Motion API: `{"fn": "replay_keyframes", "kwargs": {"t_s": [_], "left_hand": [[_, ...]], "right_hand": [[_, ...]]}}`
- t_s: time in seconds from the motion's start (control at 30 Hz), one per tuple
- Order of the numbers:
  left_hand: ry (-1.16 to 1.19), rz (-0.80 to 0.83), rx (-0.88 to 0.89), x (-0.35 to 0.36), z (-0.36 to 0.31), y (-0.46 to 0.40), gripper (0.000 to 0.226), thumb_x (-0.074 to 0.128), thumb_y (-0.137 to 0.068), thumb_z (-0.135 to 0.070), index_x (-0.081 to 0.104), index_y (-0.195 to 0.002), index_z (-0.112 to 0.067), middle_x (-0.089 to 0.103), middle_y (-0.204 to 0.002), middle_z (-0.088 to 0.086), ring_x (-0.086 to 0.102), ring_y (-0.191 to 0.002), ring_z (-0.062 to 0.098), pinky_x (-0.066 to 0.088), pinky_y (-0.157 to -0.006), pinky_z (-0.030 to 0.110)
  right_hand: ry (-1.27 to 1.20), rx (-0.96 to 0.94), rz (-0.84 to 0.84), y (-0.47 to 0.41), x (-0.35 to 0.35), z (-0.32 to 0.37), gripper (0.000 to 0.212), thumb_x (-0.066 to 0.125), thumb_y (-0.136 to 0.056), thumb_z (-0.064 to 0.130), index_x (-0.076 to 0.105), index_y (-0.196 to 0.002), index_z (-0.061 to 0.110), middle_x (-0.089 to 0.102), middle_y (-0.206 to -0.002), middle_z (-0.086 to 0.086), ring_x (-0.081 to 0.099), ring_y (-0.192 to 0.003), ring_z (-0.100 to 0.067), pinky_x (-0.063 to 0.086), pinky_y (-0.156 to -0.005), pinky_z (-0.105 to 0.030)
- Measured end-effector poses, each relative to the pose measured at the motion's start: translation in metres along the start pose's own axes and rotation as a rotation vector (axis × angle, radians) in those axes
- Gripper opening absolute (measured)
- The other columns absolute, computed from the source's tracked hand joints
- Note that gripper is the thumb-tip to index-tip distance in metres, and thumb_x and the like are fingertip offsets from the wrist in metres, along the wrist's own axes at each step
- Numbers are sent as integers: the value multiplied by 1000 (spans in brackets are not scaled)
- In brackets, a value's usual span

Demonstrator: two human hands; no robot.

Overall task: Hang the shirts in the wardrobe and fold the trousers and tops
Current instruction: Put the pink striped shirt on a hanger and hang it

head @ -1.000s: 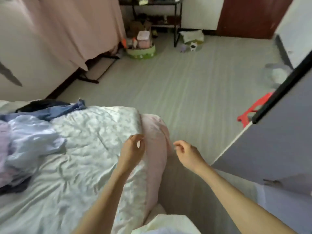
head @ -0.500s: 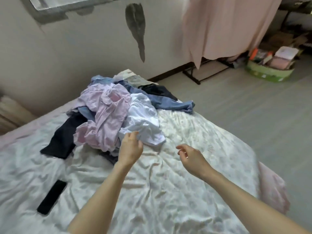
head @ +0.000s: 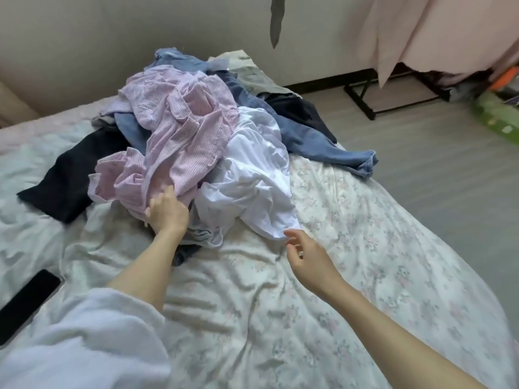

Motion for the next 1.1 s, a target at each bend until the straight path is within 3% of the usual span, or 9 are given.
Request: {"fn": "replay_keyframes", "kwargs": {"t_s": [0.2,0.3,0.4,0.5,0.63,0.7,0.87,0.97,1.1], "left_hand": [[538,34,534,-34,-40,115,29,44,-75,7,64,-97,5,65,-88,17,59,-84,29,39,-72,26],[577,278,777,-59,-51,185,33,47,-72,9,67,-97,0,66,-86,10,58,-81,18,45,-72,26],[517,420,938,-80,-53,247,27,55,-74,5,69,-94,-6,59,-74,4,51,-72,18,40,-65,22],[520,559,967,-99,-45,307,17,64,-81,-20,70,-97,-17,62,-80,0,57,-72,16,46,-63,22],[601,347,901,-114,-37,361,26,62,-82,-41,67,-96,-20,60,-89,-4,55,-79,8,49,-65,24],[538,216,864,-113,-38,382,46,64,-79,-40,52,-119,-21,57,-111,5,51,-103,15,46,-85,27],[-36,549,967,-88,-75,435,113,70,-69,-56,-16,-141,-47,-6,-155,10,-7,-143,30,7,-114,51],[-34,641,1167,-88,-119,492,79,65,-80,-42,22,-146,-35,26,-151,5,22,-140,26,24,-109,40],[167,961,1273,-112,-173,575,21,55,-90,-24,65,-107,-17,70,-100,8,63,-97,28,47,-81,39]], "right_hand": [[-826,398,44,-11,-12,31,36,48,-94,39,45,-125,20,47,-134,-7,52,-114,-24,48,-91,-42],[-1173,430,260,2,-26,50,49,45,-93,46,49,-123,9,63,-111,-11,64,-98,-26,55,-72,-37],[-1052,382,324,38,-39,56,20,47,-94,14,60,-94,0,64,-73,-9,62,-60,-17,52,-55,-25],[-731,315,193,93,-50,35,26,43,-88,-9,66,-88,3,66,-73,-8,60,-61,-15,51,-59,-24],[-569,284,34,189,-87,0,39,38,-91,-4,67,-79,17,68,-67,4,60,-62,-8,47,-58,-17],[-549,308,-87,245,-119,-20,39,39,-91,-3,68,-73,15,68,-68,4,60,-66,-10,46,-60,-18],[-502,341,-149,358,-177,-50,25,40,-91,-5,65,-90,-5,63,-81,-11,56,-72,-14,44,-66,-24],[-567,363,-250,437,-210,-67,24,38,-90,-6,61,-94,-12,59,-78,-13,53,-69,-17,42,-59,-24],[-569,413,-535,552,-246,-95,27,39,-91,-5,64,-81,1,60,-68,-5,53,-62,-11,41,-56,-24]]}}
Point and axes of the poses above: each hand's wrist, its own y-axis away from the middle knuckle, its own x-axis out of the palm, z = x × y, the point moved 1 cm from there along -y, towards the middle knuckle
